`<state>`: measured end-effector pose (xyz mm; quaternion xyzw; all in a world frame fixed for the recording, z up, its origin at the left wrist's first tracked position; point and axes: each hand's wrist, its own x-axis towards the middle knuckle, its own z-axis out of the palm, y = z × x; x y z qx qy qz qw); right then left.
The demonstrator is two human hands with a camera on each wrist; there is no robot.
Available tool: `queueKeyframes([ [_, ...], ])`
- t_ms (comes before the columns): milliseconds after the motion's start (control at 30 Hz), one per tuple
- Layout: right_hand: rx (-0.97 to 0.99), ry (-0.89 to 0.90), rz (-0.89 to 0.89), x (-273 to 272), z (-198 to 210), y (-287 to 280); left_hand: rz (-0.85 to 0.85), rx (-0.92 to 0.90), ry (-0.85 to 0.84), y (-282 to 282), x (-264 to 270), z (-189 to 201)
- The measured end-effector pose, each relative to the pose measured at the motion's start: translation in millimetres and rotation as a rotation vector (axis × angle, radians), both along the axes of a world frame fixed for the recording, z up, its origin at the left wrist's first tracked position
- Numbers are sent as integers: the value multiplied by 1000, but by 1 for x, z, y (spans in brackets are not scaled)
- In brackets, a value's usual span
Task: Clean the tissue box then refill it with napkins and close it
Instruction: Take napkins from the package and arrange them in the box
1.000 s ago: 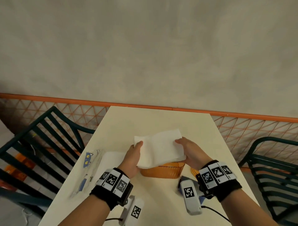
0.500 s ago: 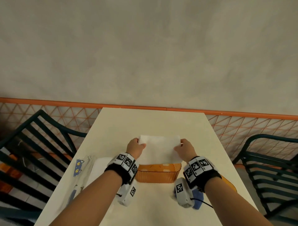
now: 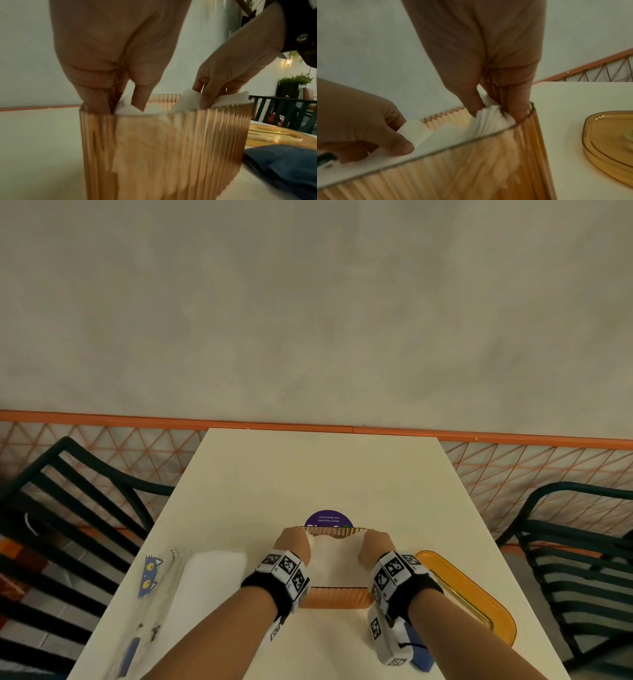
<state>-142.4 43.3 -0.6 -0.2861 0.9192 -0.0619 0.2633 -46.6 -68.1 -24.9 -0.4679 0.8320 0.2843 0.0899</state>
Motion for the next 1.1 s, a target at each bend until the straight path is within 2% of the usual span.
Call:
queueKeyframes([
  [133,55,90,71,3,-7,-2,-21,-37,34,3,0,-15],
  [267,-55,235,128,8,-13,-4,-146,-262,17,18,4,-21],
  [333,3,215,248,8,-22,-10,-235,-197,-27,19,3,-25],
  [433,193,119,416,6,-30,-15,-283,-55,-130,14,2,-29],
  [567,241,61,487,4,-39,-13,-295,-50,-187,10,3,-29],
  [633,205,56,474,2,-42,-12,-301,-26,-181,11,4,-27],
  [700,117,50,423,0,-39,-10,-275,-29,-99,15,5,-17],
  [800,-128,140,295,-7,-27,-4,-130,-214,180,14,21,5],
  [867,-237,223,217,-12,-22,7,-33,-354,295,5,43,12],
  [933,-272,227,127,-14,-22,19,60,-417,265,-7,70,9],
  [1100,-239,115,-21,-10,-36,33,198,-366,-58,-20,125,-17],
])
